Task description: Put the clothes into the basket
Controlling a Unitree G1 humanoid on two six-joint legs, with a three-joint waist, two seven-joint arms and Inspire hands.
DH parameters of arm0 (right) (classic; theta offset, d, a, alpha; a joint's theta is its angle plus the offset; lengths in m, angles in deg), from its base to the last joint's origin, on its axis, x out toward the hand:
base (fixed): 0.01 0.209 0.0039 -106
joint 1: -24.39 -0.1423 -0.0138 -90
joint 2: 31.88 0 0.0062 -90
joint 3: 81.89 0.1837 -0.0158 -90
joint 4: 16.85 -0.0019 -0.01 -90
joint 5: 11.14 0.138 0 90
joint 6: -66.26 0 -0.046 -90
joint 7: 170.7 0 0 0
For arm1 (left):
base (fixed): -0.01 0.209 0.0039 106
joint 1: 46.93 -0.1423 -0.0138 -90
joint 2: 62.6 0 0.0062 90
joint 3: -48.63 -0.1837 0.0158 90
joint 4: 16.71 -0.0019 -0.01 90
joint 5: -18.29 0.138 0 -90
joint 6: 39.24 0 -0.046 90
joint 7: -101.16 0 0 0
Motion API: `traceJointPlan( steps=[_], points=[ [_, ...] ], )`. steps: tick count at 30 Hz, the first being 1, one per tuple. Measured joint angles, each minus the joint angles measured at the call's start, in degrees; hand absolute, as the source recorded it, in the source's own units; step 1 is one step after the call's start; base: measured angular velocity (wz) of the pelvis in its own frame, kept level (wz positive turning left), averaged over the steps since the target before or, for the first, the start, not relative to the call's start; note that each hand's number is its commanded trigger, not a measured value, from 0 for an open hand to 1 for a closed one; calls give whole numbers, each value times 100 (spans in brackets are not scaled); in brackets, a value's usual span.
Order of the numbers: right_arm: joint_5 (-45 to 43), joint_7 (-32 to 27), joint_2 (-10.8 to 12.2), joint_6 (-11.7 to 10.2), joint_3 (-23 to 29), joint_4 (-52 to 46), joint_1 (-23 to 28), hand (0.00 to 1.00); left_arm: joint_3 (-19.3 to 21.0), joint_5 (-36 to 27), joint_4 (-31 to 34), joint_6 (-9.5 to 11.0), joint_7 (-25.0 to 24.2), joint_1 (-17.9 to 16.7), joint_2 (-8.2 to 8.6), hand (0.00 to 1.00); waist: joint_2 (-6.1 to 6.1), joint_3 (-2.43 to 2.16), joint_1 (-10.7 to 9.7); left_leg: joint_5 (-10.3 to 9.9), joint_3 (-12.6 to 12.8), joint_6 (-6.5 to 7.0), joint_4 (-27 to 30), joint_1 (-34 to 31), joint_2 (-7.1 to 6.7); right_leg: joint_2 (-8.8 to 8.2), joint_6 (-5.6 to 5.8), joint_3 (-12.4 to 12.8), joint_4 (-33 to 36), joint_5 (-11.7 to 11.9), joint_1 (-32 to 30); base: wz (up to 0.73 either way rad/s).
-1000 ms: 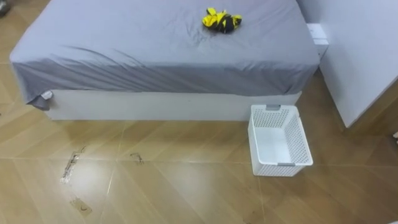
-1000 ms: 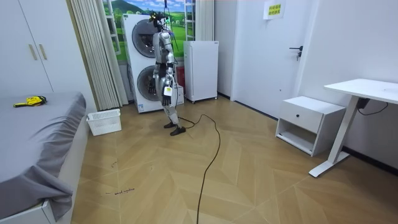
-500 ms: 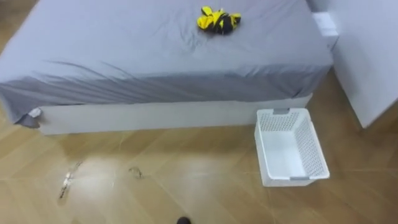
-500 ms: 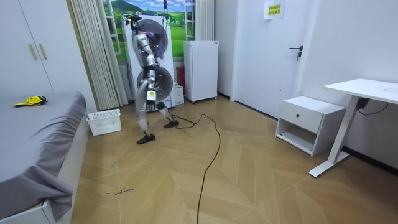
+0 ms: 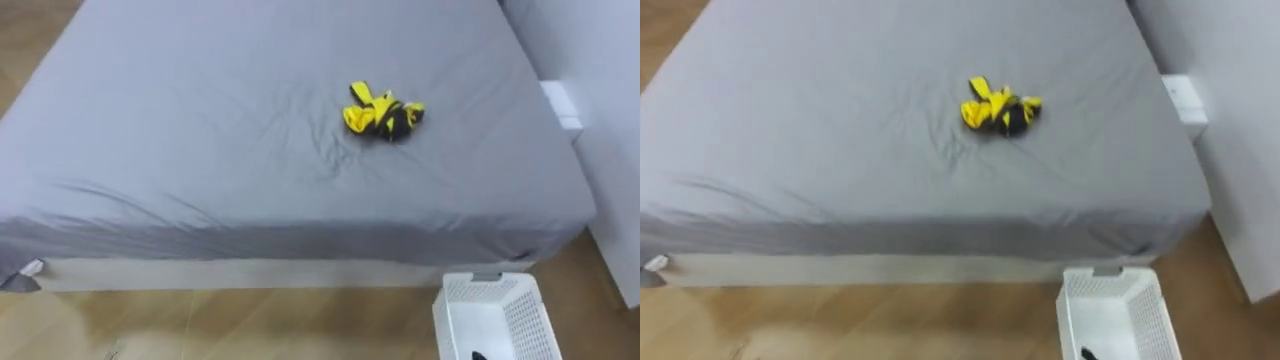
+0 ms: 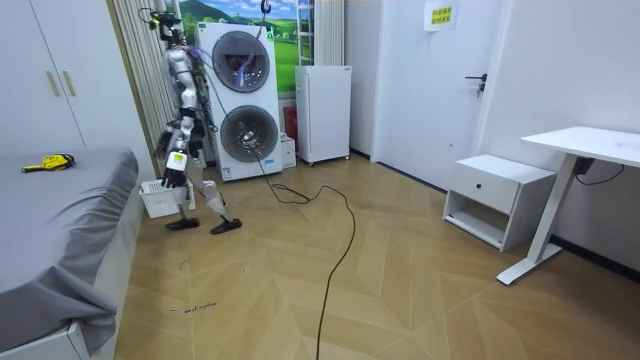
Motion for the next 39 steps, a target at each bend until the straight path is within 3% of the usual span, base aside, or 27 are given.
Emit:
traceJointPlan(
  steps=[1,2,3,4,5,6,7,8,9,10,11,12,13,14,16,18,19,20,22,24,26,27,31,35,39],
  points=[
    [5,-42,9,-32,5,-121,-28,0,-46,12,10,5,-29,-39,-16,0,-8,-50,50,-107,-167,-92,-38,175,101,74,-205,-18,-139,405,5,33],
    [-11,-72,9,-110,13,-253,-121,0,-46,16,3,-3,-24,-101,-22,0,10,-123,89,-210,-199,-261,43,236,272,204,-404,-114,66,374,33,14],
    [-20,-76,10,-153,11,-304,-167,0,-34,15,-2,-10,-27,-154,-30,0,58,-114,118,-226,-166,-354,102,260,366,255,-453,-198,209,266,82,0],
    [-32,-118,-12,-185,28,-531,-283,0,5,28,-9,-30,-34,-302,-29,0,162,-62,167,-234,-79,-582,203,383,502,376,-519,-286,428,-9,221,0],
    [-30,-178,-18,-26,25,-645,-270,0,108,62,3,-30,-36,-363,-32,0,185,-56,202,-129,64,-766,416,422,614,440,-626,-303,668,-203,302,11],
    [-43,-194,-6,59,12,-656,-185,0,196,94,20,-31,-29,-399,-31,0,179,-50,199,-8,106,-879,598,426,664,452,-657,-328,772,-242,366,6],
    [-61,-255,-19,94,8,-802,112,0,361,135,114,-16,-21,-485,-28,0,144,27,159,357,103,-902,1035,486,697,414,-663,-511,1192,-270,440,-29],
    [-76,-227,-108,176,-3,-1003,316,0,535,139,135,1,-22,-723,-33,0,99,90,93,600,223,-943,1648,453,834,604,-498,-527,878,-411,439,-59],
    [-114,-194,-137,226,-11,-1142,339,0,620,156,140,-10,-25,-811,-73,0,115,24,102,656,348,-983,2027,298,843,674,-617,-496,370,-63,556,-105],
    [-158,-198,-240,266,-71,-1324,338,0,627,188,21,-112,-22,-784,-79,0,229,46,148,714,425,-998,2869,43,935,795,-859,-566,240,-215,619,-86],
    [-202,-262,-279,306,-83,-1341,328,0,593,178,26,-152,-23,-723,-85,0,237,35,161,692,399,-995,3135,-138,938,813,-867,-569,276,-300,625,-59],
    [-252,-336,-319,412,-68,-1342,316,0,571,154,145,-134,-20,-611,-116,0,109,55,109,593,418,-861,3401,-539,899,718,-860,-563,236,-373,692,0],
    [-251,-406,-308,500,-134,-1352,317,0,478,58,174,-41,11,-490,-130,0,-33,84,98,353,426,-807,3363,-853,829,617,-814,-508,104,-401,867,7],
    [-349,-473,-311,563,-167,-1391,311,0,343,62,224,-17,37,-435,-91,0,-57,73,100,117,466,-838,3162,-1088,838,574,-769,-478,-94,-373,1075,3],
    [-555,-552,-315,696,-168,-1537,297,0,338,28,381,-34,67,-420,4,0,-94,87,125,-87,498,-795,2497,-1361,809,467,-703,-430,-190,-398,1238,-17],
    [-718,-625,-365,875,-184,-1956,297,0,318,-26,409,-126,80,-456,0,0,-105,87,184,-37,528,-793,1448,-1549,732,335,-646,-429,-163,-480,1235,-30],
    [-852,-656,-377,913,-203,-2204,291,0,335,-50,483,-121,96,-503,1,0,-165,84,246,436,572,-681,1039,-1629,703,227,-548,-371,-123,-461,1229,-24],
    [-978,-651,-379,908,-207,-2466,289,0,345,-41,498,-125,96,-570,3,0,-209,50,217,646,506,-637,721,-1538,585,183,-477,-280,-172,-420,1234,-13],
    [-1015,-686,-388,806,-198,-2915,258,0,348,11,492,-131,94,-607,6,0,-235,31,195,797,464,-613,370,-1380,458,162,-419,-202,-315,-367,1310,9],
    [-1001,-680,-387,550,-228,-3124,145,0,348,12,495,-153,94,-666,6,0,-246,11,193,834,462,-608,180,-1206,410,162,-395,-209,-474,-359,1460,8],
    [-961,-686,-375,290,-227,-3206,76,0,339,-19,494,-165,96,-748,6,0,-240,-98,195,835,377,-609,57,-1063,383,167,-362,-308,-633,-386,1665,25],
    [-949,-694,-374,226,-232,-3196,67,0,340,-40,489,-164,97,-756,6,0,-255,-102,196,837,330,-611,31,-1024,372,169,-351,-321,-668,-394,1725,37],
    [-933,-709,-349,119,-407,-3002,-3,0,342,-46,486,-175,110,-760,3,0,-268,-101,236,851,251,-596,-106,-932,330,166,-309,-362,-787,-433,1878,20],
    [-894,-706,-188,104,-454,-2832,-19,0,376,-44,487,-222,72,-728,-22,0,-286,-56,295,854,255,-590,-151,-944,319,158,-280,-447,-903,-444,1909,10],
    [-871,-759,-166,103,-452,-2961,-115,0,384,-36,487,-241,-40,-715,-31,0,-300,-40,346,856,263,-590,-278,-926,320,166,-270,-454,-971,-447,1891,0]
  ],
)
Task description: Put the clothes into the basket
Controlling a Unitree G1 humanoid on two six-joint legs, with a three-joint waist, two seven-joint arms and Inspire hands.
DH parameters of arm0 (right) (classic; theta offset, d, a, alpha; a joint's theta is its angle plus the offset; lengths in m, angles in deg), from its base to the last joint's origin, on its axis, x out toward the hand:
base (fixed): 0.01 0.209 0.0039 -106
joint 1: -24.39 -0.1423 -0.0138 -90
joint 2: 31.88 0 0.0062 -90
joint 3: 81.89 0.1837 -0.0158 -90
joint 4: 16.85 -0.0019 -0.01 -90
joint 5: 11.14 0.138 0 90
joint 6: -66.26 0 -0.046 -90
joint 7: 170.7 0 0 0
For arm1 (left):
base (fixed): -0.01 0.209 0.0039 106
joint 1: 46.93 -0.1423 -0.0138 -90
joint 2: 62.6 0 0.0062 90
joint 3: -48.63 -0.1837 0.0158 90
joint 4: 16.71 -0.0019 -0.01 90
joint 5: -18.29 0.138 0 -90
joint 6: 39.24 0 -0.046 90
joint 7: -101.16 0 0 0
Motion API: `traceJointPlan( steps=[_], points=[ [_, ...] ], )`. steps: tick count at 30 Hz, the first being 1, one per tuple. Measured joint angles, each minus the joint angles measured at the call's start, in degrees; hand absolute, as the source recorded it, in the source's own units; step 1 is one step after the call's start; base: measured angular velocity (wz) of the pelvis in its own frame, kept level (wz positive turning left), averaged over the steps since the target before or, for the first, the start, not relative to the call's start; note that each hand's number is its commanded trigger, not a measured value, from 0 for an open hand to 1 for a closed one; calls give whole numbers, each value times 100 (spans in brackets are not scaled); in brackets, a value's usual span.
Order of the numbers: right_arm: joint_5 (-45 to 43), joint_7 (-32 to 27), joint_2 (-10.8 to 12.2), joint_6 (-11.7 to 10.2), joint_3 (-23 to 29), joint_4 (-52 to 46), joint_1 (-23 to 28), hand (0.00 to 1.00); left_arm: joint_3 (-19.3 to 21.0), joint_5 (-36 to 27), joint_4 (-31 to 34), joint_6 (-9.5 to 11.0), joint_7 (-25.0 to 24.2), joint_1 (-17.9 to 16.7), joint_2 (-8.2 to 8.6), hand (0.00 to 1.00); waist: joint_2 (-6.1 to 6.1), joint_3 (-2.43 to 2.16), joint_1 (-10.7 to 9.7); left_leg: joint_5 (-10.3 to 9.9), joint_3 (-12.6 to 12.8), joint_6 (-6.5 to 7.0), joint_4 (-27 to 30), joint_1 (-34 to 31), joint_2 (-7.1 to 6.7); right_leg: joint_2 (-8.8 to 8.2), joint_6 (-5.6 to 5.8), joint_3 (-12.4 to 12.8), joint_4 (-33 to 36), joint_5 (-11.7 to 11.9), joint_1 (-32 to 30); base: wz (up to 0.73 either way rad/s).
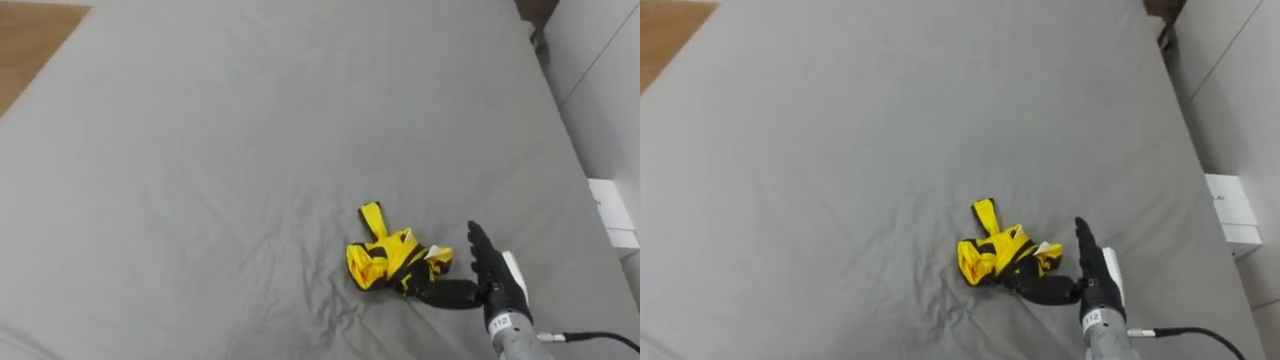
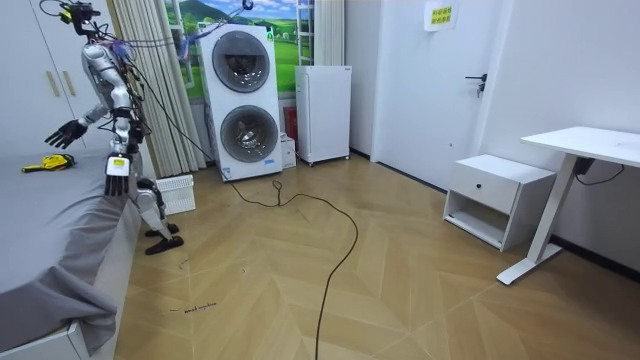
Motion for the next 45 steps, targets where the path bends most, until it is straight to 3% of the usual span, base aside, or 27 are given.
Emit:
traceJointPlan(
  steps=[5,9,18,27,28,29,30,34,40,45],
  points=[
    [-66,-116,0,-1,-110,-678,-154,0,0,-14,-32,-98,14,10,-18,0,-44,17,-4,0,-7,0,-75,10,-6,-1,18,-9,-33,-17,2,1],
    [-73,-103,12,-9,-243,-599,-231,0,1,-27,-24,-159,27,9,-27,0,-89,-4,-11,0,-49,1,-75,1,-23,-4,26,-31,-98,-16,46,9],
    [27,-100,11,41,-282,899,-682,0,-27,-1,7,-247,13,136,-17,0,-29,18,21,69,-201,101,83,-392,-125,-133,114,-377,-76,-39,-115,24],
    [186,-185,-170,43,-87,2928,-2071,0,31,309,3,-454,-163,192,-113,0,154,21,272,139,-636,144,147,-752,-264,-245,159,-840,-99,-32,-267,25],
    [168,-183,-274,44,-82,3167,-2172,14,19,320,8,-468,-167,192,-110,0,184,17,311,173,-738,150,140,-800,-299,-280,173,-948,-100,-40,-274,39],
    [165,-182,-371,45,-60,3346,-2233,85,21,319,13,-494,-167,191,-115,0,209,28,348,177,-748,157,136,-824,-310,-287,184,-981,-99,-47,-281,31],
    [165,-181,-407,35,-60,3433,-2265,100,24,315,11,-520,-166,187,-120,0,214,29,377,179,-746,159,141,-840,-312,-289,186,-983,-101,-48,-289,18],
    [6,-260,-572,-59,11,3808,-2338,100,-18,315,15,-661,-167,237,-123,0,249,33,420,236,-707,183,262,-1079,-343,-326,203,-1111,-86,-65,-399,33],
    [94,-433,-970,-115,69,4318,-2631,100,-69,302,15,-673,-162,333,-186,0,318,50,474,310,-713,227,267,-1251,-379,-352,231,-1118,-78,-50,-540,12],
    [264,-478,-1011,-67,141,4380,-2616,100,-121,280,17,-672,-155,460,-264,0,349,27,464,314,-705,229,227,-1341,-387,-357,234,-1108,-71,-43,-654,0]
  ],
)
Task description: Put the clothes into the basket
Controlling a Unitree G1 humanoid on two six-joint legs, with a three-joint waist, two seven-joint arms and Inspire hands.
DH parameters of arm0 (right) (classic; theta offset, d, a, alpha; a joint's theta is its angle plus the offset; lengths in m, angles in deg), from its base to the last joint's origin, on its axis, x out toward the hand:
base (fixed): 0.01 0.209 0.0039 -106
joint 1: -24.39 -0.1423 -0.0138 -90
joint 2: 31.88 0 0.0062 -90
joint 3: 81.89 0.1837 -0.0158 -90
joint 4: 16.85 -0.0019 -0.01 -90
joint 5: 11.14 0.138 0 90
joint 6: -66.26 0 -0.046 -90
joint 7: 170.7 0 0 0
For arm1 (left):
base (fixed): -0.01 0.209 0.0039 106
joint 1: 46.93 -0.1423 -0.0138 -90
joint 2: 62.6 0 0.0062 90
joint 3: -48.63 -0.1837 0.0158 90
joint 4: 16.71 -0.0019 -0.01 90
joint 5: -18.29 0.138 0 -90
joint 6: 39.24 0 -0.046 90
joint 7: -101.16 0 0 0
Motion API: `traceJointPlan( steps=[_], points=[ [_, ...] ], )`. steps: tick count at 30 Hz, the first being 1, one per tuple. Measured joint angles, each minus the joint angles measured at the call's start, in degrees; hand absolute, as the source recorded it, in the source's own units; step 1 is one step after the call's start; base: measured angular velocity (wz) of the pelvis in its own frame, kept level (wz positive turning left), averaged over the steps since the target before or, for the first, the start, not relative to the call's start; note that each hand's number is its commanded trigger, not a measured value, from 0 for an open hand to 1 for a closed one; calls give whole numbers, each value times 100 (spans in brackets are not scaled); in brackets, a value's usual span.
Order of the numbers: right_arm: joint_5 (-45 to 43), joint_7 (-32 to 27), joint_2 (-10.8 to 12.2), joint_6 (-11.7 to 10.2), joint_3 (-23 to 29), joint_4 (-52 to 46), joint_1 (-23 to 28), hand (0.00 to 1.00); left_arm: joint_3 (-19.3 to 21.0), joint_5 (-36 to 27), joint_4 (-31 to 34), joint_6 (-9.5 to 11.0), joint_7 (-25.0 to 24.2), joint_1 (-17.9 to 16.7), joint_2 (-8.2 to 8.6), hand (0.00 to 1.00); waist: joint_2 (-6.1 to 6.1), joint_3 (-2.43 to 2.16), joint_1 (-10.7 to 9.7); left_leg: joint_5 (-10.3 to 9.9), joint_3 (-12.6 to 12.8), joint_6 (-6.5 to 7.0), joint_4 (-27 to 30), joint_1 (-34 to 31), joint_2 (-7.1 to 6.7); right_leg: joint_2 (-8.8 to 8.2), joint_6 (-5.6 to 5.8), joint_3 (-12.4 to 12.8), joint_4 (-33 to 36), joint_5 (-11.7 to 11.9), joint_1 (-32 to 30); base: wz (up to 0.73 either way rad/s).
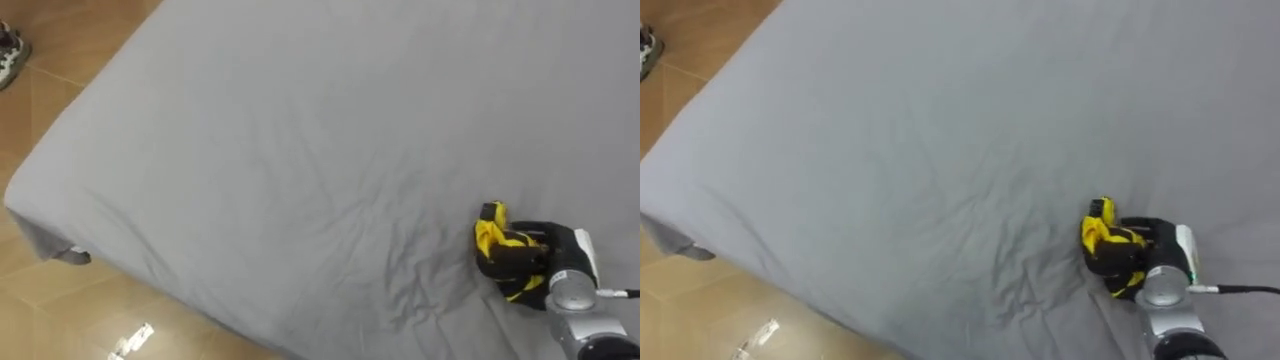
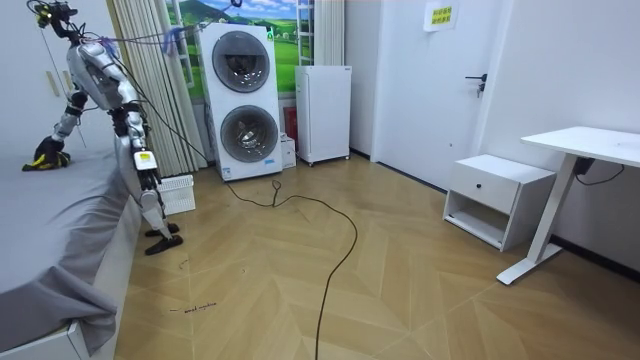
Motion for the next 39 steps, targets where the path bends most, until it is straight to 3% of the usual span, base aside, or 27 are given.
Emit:
traceJointPlan(
  steps=[5,9,15,18,19,21,26,31,35,39],
  points=[
    [154,11,34,-3,44,98,106,100,-28,-161,-150,12,31,187,1,0,-7,2,-59,103,14,7,-310,178,2,-31,5,91,-1,2,10,-6],
    [174,126,50,0,124,138,287,100,13,-156,-165,84,59,211,0,0,-85,36,-192,106,157,12,-364,355,3,-28,12,179,-16,1,155,-6],
    [149,236,70,89,283,-119,1018,100,36,-168,-165,179,61,249,-3,0,-328,11,-408,111,455,18,-386,693,6,-9,42,581,-8,-21,377,-18],
    [175,209,72,172,536,-552,1227,100,119,-162,-163,192,61,199,-7,0,-428,-22,-535,109,633,20,-462,943,20,2,54,859,-12,-28,476,-44],
    [175,157,71,170,576,-702,1319,100,122,-163,-164,201,61,176,-15,0,-459,-57,-611,109,638,20,-496,1040,20,10,59,937,-12,-24,527,-37],
    [163,146,69,169,686,-854,1452,100,129,-81,-156,208,61,153,-16,0,-503,-67,-641,106,703,21,-523,1205,23,22,69,1092,-23,-14,617,-41],
    [268,39,74,194,1143,-1470,1892,100,347,76,-60,133,71,-182,-49,0,-478,-64,-856,92,997,26,-637,1570,99,67,70,1458,-11,-1,785,-35],
    [484,-15,74,230,1335,-1861,2105,100,487,169,-155,-26,70,-229,-79,0,-431,-61,-960,24,1124,-3,-673,1753,136,156,45,1722,-8,14,801,-31],
    [380,-7,75,232,1522,-2344,2351,100,641,291,-217,-260,80,-241,-84,0,-444,-38,-1183,-48,1401,-4,-675,1861,220,223,25,1899,19,28,814,-22],
    [527,-6,109,235,1720,-2327,2463,100,800,291,-217,-500,118,-244,-86,0,-481,-5,-1298,-57,1449,-11,-675,1969,255,254,20,2059,0,46,863,-22]
  ],
)
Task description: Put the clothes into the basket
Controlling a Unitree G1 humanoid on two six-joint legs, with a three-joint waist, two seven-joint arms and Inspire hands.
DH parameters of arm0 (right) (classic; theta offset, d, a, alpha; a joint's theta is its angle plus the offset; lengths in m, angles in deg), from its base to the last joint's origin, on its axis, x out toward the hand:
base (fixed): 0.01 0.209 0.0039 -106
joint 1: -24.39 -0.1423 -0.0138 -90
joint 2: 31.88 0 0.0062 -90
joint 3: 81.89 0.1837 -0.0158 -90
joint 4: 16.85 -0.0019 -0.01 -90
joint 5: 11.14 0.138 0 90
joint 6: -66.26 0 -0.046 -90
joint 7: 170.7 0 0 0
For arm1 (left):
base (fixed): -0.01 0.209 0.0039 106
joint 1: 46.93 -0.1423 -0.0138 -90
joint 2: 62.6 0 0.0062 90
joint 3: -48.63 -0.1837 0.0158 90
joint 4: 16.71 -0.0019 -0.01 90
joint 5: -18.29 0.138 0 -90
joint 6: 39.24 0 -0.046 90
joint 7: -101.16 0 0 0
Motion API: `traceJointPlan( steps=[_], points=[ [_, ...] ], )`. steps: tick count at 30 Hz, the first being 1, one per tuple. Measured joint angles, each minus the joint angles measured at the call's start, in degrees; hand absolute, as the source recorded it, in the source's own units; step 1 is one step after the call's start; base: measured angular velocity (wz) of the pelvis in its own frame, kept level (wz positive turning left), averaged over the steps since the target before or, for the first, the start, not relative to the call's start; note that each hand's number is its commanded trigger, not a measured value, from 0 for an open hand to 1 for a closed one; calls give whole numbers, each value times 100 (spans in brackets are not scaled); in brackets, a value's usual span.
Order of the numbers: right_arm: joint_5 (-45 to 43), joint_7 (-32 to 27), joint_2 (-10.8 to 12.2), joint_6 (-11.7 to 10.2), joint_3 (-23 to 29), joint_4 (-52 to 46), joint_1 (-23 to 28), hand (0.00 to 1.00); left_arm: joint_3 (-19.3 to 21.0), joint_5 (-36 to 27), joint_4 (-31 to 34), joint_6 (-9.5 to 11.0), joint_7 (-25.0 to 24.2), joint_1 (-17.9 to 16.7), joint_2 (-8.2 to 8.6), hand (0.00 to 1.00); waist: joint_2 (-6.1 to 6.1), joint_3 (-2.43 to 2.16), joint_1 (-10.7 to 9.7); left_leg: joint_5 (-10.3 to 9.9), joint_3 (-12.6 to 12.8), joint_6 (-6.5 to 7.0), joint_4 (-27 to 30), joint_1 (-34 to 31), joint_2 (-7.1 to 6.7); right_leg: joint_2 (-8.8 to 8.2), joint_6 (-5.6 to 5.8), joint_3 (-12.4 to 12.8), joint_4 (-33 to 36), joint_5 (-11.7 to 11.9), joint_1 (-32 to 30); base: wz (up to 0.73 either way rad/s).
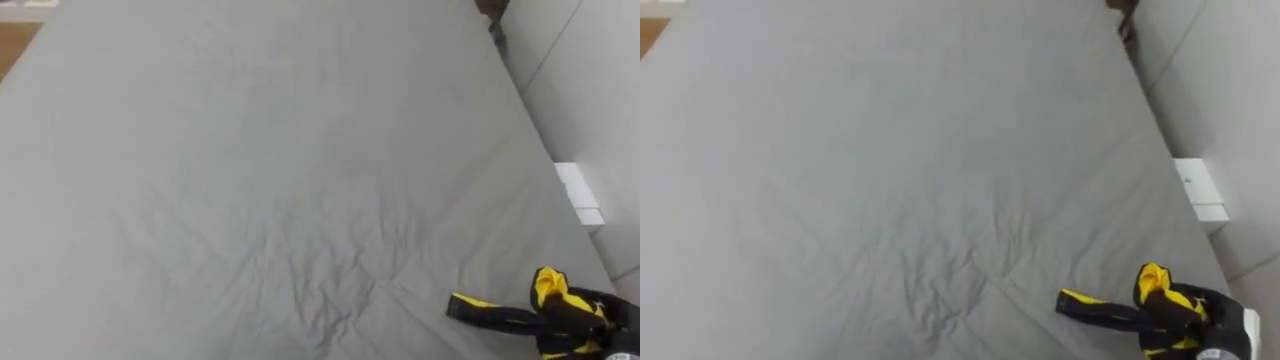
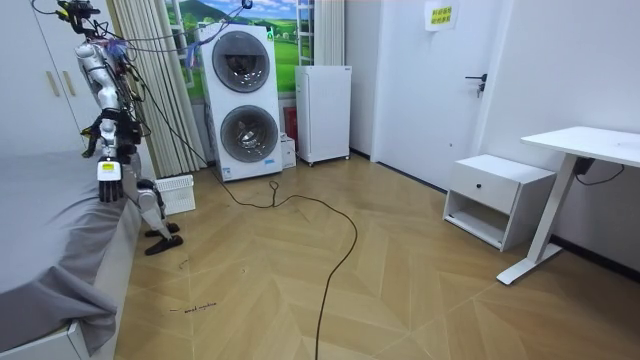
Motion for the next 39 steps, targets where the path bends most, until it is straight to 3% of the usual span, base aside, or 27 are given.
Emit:
traceJointPlan(
  steps=[4,9,11,14,21,27,29,31,37,39],
  points=[
    [75,27,171,25,409,37,120,100,54,-8,-2,-257,85,-4,0,0,20,29,-259,-13,135,-14,0,12,34,37,-16,78,2,18,-31,-12],
    [77,71,214,46,715,45,444,100,69,-4,-2,-529,125,-32,1,0,101,73,-275,-44,405,-61,2,81,98,148,-50,462,12,96,-98,-37],
    [82,102,265,94,835,47,491,100,98,52,-3,-618,147,-128,4,0,169,81,-390,-111,465,-90,17,95,159,231,-76,596,3,142,-124,-35],
    [134,127,271,90,984,177,520,100,90,171,-5,-618,146,-241,11,0,271,89,-565,-195,525,-94,9,85,230,297,-84,637,20,162,-176,-14],
    [267,132,266,116,1076,670,445,100,14,181,-241,-619,146,-261,42,0,502,61,-600,-233,842,-110,25,-29,260,395,-115,1030,275,203,-537,-30],
    [162,99,64,54,1074,729,-142,100,-513,214,-275,-617,147,-214,55,0,948,46,-834,-227,1042,-65,141,-551,166,393,-69,1296,543,292,-1246,-26],
    [64,39,-77,-6,1071,730,-400,100,-730,213,-285,-591,167,-32,47,0,1156,53,-872,-215,1060,-25,172,-762,138,400,-50,1436,694,289,-1542,-26],
    [62,-39,-133,-14,1070,760,-616,100,-882,211,-357,-591,165,46,50,0,1262,36,-885,-207,1073,-11,185,-903,124,415,-43,1534,800,297,-1732,-34],
    [55,-155,-231,-145,995,833,-830,100,-1054,-59,-468,-477,170,162,40,0,1357,45,-893,-156,1226,36,258,-1291,50,424,-16,1726,1106,254,-2291,-13],
    [56,-204,-248,-194,869,821,-850,100,-1180,-267,-467,-355,184,214,16,0,1387,45,-889,-153,1223,42,281,-1422,41,410,-3,1761,1211,241,-2450,-8]
  ],
)
